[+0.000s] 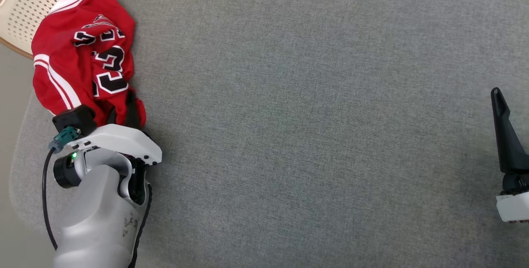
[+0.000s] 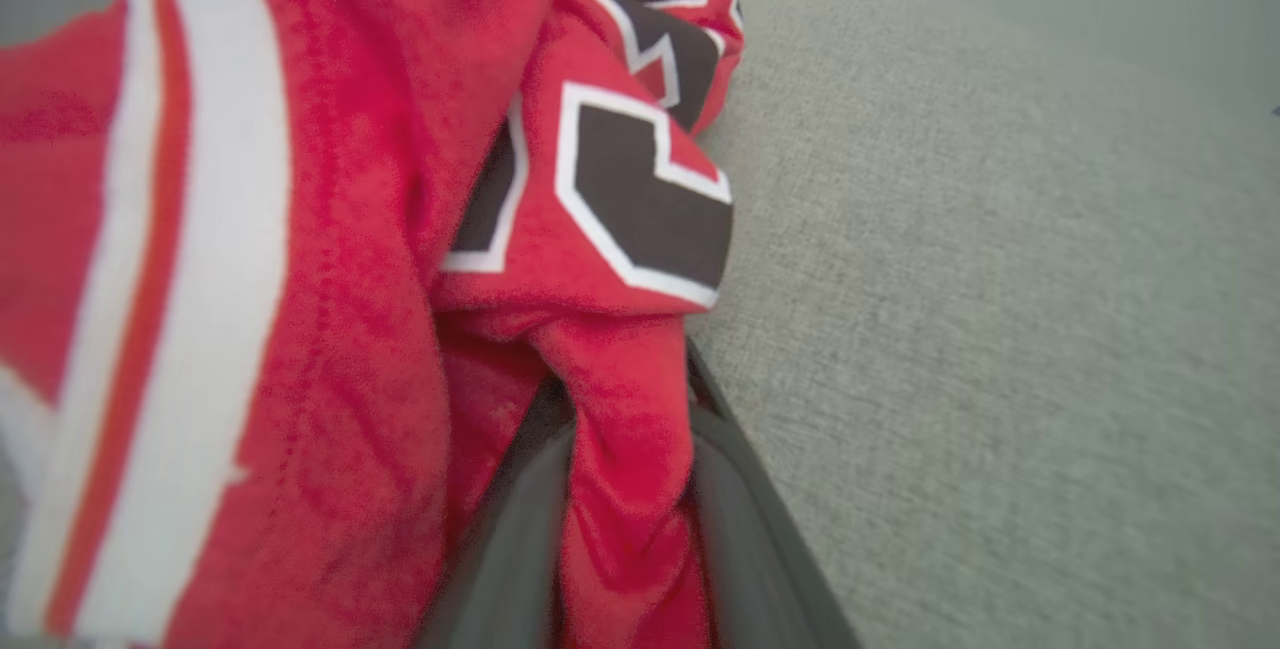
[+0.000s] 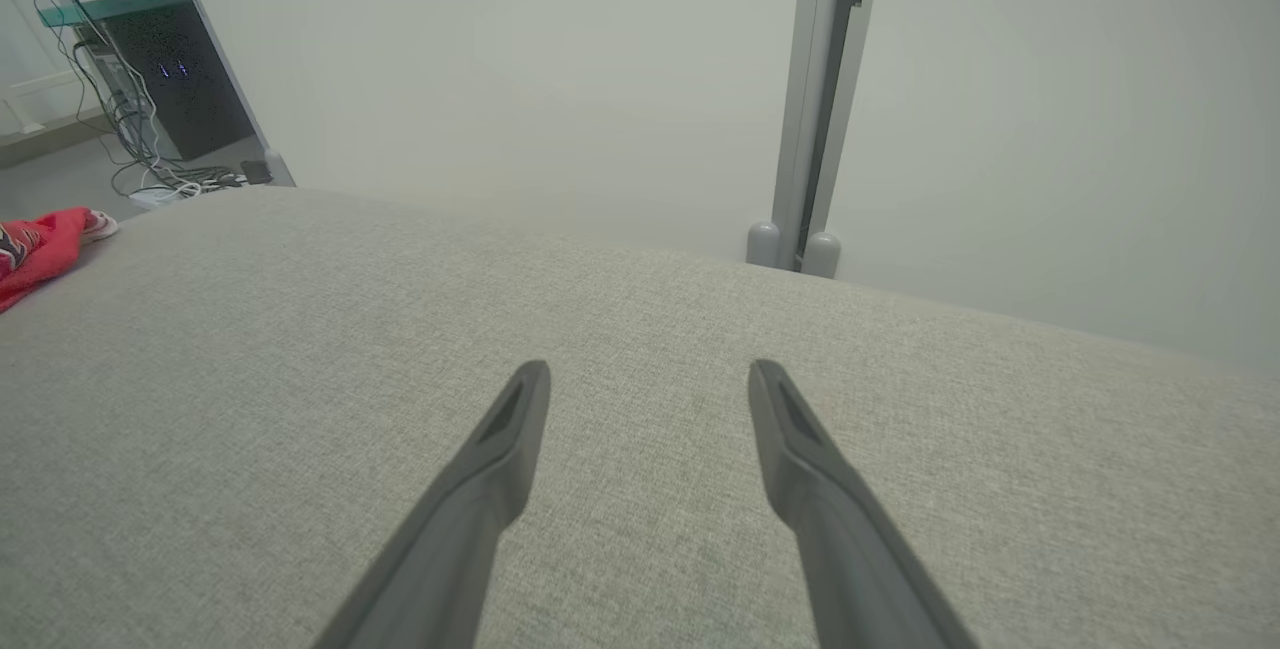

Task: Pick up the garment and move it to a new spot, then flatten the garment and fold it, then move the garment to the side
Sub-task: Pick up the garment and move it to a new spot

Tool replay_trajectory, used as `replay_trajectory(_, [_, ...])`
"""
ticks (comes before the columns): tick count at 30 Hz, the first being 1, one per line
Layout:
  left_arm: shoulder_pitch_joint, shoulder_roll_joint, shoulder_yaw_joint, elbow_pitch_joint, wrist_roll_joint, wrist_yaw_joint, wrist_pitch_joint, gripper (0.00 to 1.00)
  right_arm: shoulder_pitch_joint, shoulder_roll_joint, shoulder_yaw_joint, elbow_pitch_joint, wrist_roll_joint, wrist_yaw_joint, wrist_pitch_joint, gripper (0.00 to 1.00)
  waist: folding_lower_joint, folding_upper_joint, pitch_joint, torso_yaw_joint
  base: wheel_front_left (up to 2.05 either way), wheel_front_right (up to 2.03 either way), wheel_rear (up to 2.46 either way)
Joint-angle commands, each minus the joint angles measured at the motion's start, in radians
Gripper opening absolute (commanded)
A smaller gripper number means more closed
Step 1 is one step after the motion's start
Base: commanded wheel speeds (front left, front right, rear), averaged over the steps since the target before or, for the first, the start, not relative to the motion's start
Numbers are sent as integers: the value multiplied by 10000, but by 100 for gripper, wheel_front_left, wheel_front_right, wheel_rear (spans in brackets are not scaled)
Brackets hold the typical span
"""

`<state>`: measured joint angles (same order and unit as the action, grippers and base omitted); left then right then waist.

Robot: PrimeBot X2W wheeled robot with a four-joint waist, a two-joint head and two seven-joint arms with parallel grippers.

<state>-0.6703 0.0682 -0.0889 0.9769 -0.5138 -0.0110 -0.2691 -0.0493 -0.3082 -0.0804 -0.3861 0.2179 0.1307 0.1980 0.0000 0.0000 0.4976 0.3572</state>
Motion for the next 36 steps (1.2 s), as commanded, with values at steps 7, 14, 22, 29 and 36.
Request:
replay_trajectory(7, [750,108,886,-2131,990,201,41,0,-335,252,120,593,102,0,-590,100,0,0,-571,-410,0,0,0])
replay_trajectory(14, [2128,34,1233,-5303,2221,201,41,0,-458,599,436,1381,106,0,-1203,100,0,0,-1573,-1166,0,0,0])
replay_trajectory(22, [4091,-31,339,-8422,2974,354,401,0,-420,1136,1068,2235,192,0,-1796,100,0,0,-2636,-2450,0,0,0])
replay_trajectory(29, [4958,-80,-907,-10235,3237,189,1478,0,-205,1484,1257,2589,270,0,-2008,100,0,0,-2950,-3631,0,0,0])
replay_trajectory(36, [4573,-133,-2111,-10451,3143,-130,1945,0,-333,1648,1413,2811,418,0,-2173,100,0,0,-2902,-4872,0,0,0])
